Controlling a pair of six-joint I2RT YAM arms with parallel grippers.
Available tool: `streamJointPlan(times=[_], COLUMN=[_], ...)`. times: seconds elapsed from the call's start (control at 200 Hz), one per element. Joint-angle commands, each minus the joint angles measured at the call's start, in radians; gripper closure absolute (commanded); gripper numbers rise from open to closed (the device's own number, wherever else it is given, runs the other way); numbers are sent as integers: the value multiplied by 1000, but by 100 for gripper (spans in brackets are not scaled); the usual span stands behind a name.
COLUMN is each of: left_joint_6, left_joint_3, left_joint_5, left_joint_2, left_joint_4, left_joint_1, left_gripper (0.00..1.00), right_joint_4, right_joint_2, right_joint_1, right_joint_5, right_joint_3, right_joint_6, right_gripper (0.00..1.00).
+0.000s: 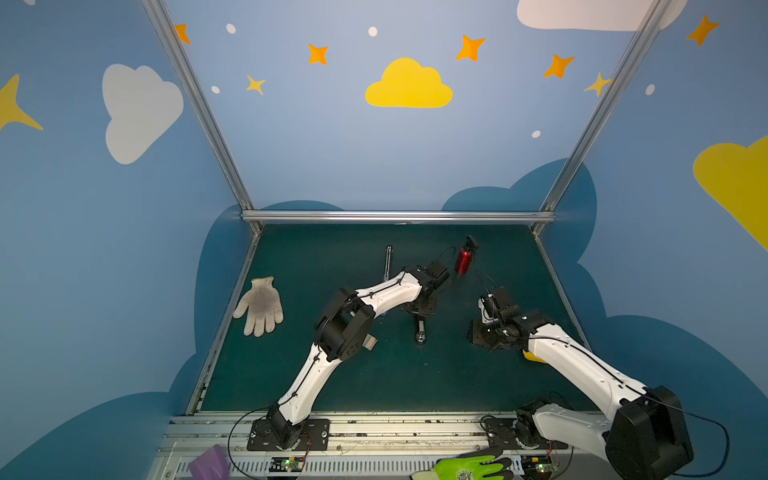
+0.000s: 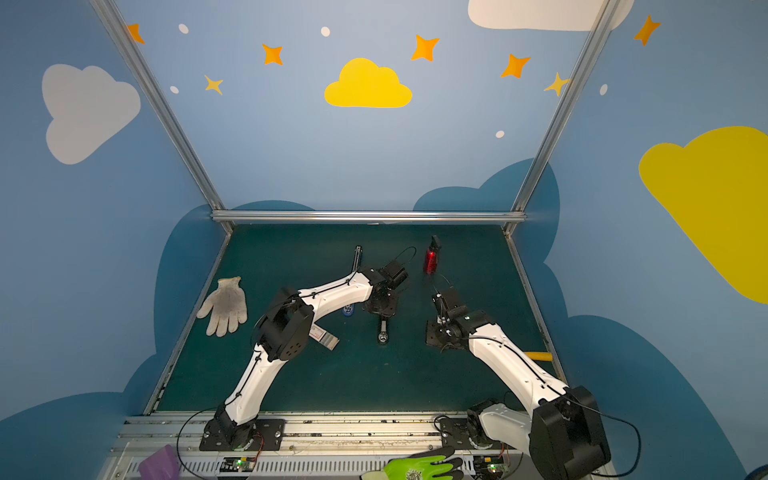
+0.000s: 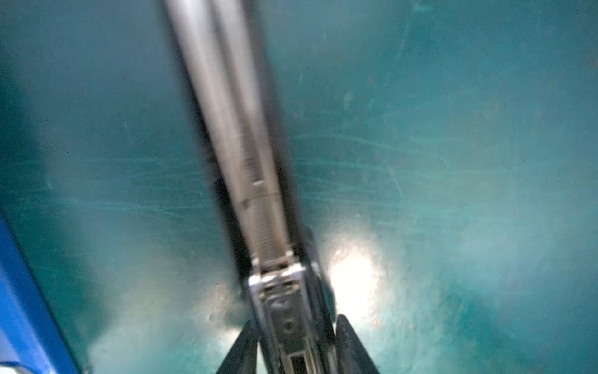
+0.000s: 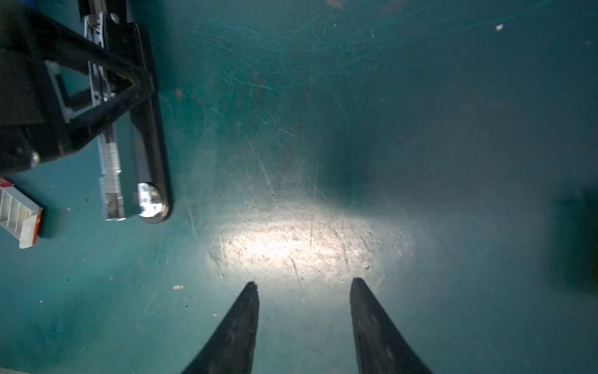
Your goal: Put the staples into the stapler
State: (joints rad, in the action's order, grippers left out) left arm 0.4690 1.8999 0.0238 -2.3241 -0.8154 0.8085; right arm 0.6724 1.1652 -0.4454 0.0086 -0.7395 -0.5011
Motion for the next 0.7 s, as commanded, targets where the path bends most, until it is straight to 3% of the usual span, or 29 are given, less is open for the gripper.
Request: streamJointPlan(times=[0.0, 0.13, 0.361, 0.511, 0.696], left_joint_6=[-97, -223, -438, -464, -457], left_joint_3=[-44, -117, -242, -348, -391], left_joint_5=[-50, -105, -46, 25, -12], left_joint_2=[7, 54, 111, 166, 245], left_joint_4=[-54, -19, -11, 31, 112], left_joint_1=[17, 59, 144, 138, 127], left_gripper=[67, 71, 72, 66, 55], right_joint_4=[-21, -44, -124, -150, -165], right_joint_2=[-6, 20, 69, 90, 97], right_joint_1=[11, 24, 68, 99, 157], right_joint_5=[-4, -8, -70, -91, -148], right_joint_3=[5, 0, 14, 20, 19], right_joint_6=[-2, -2, -24, -25, -18], right_gripper=[53, 53, 53, 53, 50])
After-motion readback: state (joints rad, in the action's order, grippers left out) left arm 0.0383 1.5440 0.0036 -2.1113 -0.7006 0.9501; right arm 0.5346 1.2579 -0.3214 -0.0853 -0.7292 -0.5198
